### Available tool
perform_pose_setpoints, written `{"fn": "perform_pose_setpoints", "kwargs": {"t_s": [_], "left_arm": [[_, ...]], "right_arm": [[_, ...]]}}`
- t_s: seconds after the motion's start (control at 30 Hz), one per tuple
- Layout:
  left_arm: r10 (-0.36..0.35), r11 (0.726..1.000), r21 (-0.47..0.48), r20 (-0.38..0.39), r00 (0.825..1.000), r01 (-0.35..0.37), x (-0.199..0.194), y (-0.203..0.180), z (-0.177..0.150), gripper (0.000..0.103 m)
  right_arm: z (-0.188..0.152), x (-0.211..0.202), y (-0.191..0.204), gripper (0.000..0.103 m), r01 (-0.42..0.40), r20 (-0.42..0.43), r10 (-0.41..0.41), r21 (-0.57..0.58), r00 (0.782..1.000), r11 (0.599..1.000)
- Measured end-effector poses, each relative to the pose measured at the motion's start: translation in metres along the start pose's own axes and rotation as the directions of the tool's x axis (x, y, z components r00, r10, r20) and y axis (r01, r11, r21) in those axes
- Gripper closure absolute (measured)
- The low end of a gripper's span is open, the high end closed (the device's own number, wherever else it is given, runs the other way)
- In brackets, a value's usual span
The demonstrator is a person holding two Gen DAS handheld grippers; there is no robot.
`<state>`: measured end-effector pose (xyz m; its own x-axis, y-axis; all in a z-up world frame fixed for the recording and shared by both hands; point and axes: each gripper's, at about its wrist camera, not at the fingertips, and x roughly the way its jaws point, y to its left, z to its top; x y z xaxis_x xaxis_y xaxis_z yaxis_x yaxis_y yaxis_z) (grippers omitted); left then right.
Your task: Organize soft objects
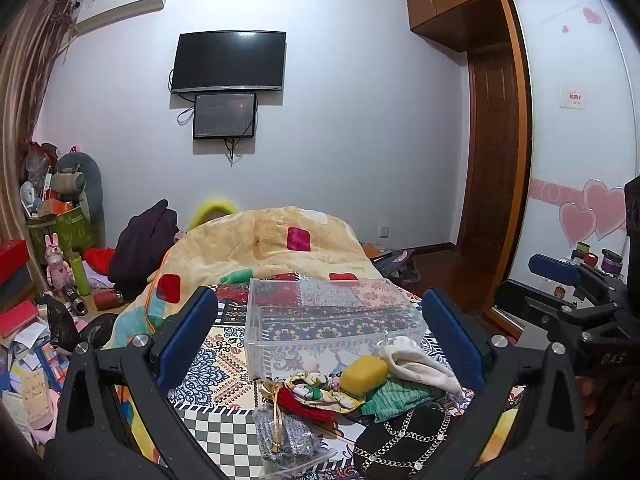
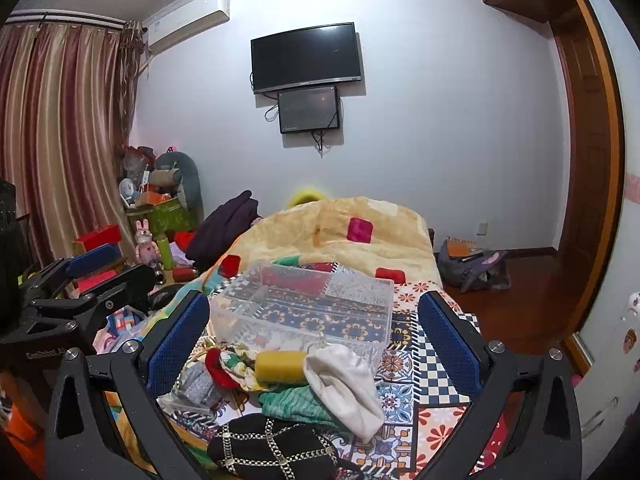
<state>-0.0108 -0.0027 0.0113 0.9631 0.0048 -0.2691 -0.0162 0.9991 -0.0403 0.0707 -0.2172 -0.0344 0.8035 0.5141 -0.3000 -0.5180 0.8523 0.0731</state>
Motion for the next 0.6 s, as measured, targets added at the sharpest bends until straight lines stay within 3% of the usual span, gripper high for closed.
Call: {"fn": "perform_pose_setpoints", "kwargs": {"t_s": [0.6], "left_arm": [[0.014, 1.0, -0.005, 0.015, 1.0, -0.014, -0.0057, 0.0022, 0.0021, 0.0]], "right_arm": [[0.0069, -0.0079, 0.0014, 0.0, 0.01, 0.029, -0.009, -0.006, 1.0, 1.0]]}}
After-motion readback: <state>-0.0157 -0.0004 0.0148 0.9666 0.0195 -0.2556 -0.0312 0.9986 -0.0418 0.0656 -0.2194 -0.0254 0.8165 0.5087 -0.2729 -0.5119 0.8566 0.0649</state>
